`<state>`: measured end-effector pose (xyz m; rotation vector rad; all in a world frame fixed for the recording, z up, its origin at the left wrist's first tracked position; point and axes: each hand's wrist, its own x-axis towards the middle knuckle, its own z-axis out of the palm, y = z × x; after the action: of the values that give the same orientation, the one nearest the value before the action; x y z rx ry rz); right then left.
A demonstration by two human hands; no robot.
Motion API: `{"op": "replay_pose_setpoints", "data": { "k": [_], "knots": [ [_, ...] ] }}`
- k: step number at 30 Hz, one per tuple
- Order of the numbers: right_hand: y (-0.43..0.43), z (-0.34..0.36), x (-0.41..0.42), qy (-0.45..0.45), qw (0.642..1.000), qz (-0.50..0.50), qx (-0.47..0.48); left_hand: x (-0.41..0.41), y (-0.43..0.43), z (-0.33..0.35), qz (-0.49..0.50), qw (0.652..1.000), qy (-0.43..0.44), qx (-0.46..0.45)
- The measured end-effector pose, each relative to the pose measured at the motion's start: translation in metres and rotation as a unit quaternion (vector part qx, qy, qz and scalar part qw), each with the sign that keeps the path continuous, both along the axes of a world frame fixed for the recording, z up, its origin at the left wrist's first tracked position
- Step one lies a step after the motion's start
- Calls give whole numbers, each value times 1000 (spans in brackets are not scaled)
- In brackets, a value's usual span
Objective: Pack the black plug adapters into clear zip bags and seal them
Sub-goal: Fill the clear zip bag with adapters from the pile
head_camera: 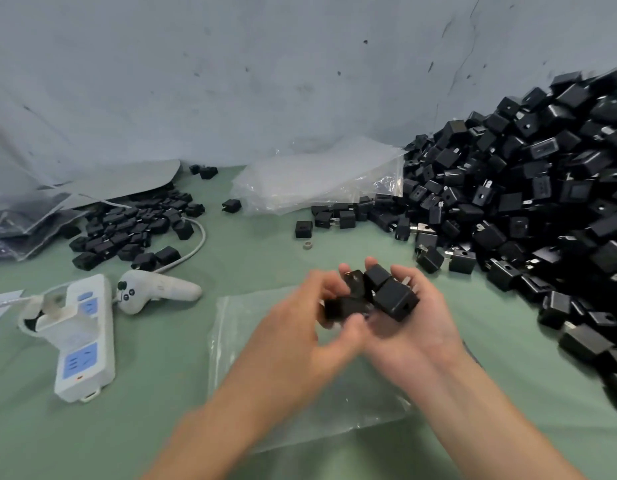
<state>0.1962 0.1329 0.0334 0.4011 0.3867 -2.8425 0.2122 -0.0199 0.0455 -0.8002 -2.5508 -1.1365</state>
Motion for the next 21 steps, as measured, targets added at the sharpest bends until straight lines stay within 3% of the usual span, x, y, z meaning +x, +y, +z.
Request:
{"op": "replay_pose_setpoints", "data": {
  "k": [3, 6, 10, 12, 15, 18, 21],
  "knots": [
    [10, 6, -1, -14, 999, -36, -10, -12, -57, 4, 93, 991, -27, 90],
    [25, 10, -3, -15, 998, -57, 3, -14, -122, -10, 201, 975, -34, 91],
    [36, 9, -6, -19, 998, -63, 10, -6, -139, -38, 164, 974, -149, 53],
    [37, 7, -7, -14, 998, -67, 18, -4, -131, -41, 119, 978, -160, 58],
    [38, 4, -9, -13, 996, -77, 32, -4, -128, -46, 124, 983, -132, 16],
    [38, 1, -10, -18, 996, -84, 38, 0, -137, -47, 173, 983, -33, -52],
    [37, 0, -12, -15, 995, -85, 41, 3, -142, -43, 150, 976, 39, -153]
  ]
}}
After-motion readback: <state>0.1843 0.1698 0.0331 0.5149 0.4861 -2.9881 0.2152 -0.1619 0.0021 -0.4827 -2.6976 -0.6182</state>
